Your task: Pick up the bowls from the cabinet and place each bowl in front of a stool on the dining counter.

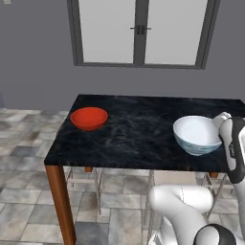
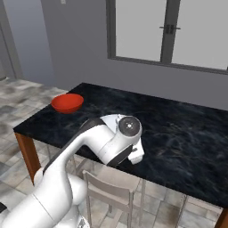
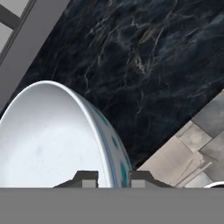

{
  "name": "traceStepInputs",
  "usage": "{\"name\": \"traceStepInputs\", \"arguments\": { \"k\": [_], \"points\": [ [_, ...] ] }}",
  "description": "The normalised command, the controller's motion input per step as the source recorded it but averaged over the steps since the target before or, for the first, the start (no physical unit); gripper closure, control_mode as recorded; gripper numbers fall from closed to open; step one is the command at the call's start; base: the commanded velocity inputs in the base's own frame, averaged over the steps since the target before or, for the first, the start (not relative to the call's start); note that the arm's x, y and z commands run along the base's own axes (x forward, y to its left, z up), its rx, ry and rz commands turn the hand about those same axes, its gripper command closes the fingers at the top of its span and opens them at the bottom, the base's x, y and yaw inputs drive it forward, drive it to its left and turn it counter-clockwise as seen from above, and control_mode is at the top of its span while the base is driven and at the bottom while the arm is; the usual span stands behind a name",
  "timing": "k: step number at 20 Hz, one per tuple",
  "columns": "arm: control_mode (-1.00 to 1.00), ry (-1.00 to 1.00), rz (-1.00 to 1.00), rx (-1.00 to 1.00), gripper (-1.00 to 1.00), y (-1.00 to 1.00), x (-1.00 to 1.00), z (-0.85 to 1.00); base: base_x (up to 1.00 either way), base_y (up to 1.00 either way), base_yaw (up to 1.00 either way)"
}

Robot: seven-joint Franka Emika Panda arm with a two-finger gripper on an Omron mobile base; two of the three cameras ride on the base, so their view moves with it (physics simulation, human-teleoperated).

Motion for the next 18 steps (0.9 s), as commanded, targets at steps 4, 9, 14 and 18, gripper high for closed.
{"name": "traceStepInputs", "arguments": {
  "k": [4,9,14,18],
  "points": [
    [-1.00,0.00,0.00,0.00,1.00,-0.02,0.31,-0.23,0.00,0.00,0.00],
    [-1.00,0.00,0.00,0.00,1.00,0.00,0.22,-0.22,0.00,0.00,0.00],
    [-1.00,0.00,0.00,0.00,1.00,-0.01,0.19,-0.24,0.00,0.00,0.00],
    [-1.00,0.00,0.00,0.00,1.00,-0.15,0.13,-0.27,0.00,0.00,0.00]
  ]
}}
